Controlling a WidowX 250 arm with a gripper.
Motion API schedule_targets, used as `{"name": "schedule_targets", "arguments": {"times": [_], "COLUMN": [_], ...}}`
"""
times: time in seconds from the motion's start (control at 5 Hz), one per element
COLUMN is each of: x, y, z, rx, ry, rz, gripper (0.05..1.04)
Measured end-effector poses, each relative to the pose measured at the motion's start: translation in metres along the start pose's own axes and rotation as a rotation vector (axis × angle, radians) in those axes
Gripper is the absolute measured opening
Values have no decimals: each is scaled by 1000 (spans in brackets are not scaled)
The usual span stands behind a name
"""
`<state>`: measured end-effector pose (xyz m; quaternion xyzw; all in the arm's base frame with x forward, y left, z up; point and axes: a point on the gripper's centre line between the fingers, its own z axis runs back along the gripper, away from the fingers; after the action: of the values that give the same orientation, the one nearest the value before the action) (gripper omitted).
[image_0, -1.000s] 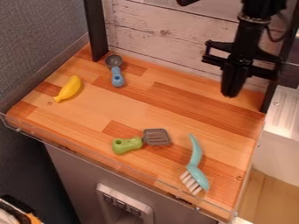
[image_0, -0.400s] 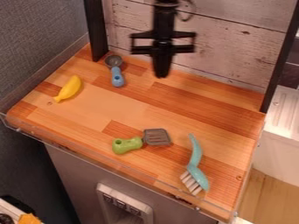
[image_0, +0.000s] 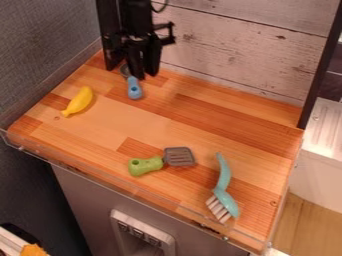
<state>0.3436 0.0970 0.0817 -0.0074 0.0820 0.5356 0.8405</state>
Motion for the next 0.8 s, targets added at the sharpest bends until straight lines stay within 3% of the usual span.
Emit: {"name": "schedule_targets", "arguments": {"times": [0.2, 0.4, 0.8], "x": [17, 30, 41], "y": [-2, -14, -26], "z": [14, 14, 13], "rx": [-11, 13, 53], "ry": [-6, 5, -7], "rz": [-12, -143, -464], "gripper": [809, 994, 995]}}
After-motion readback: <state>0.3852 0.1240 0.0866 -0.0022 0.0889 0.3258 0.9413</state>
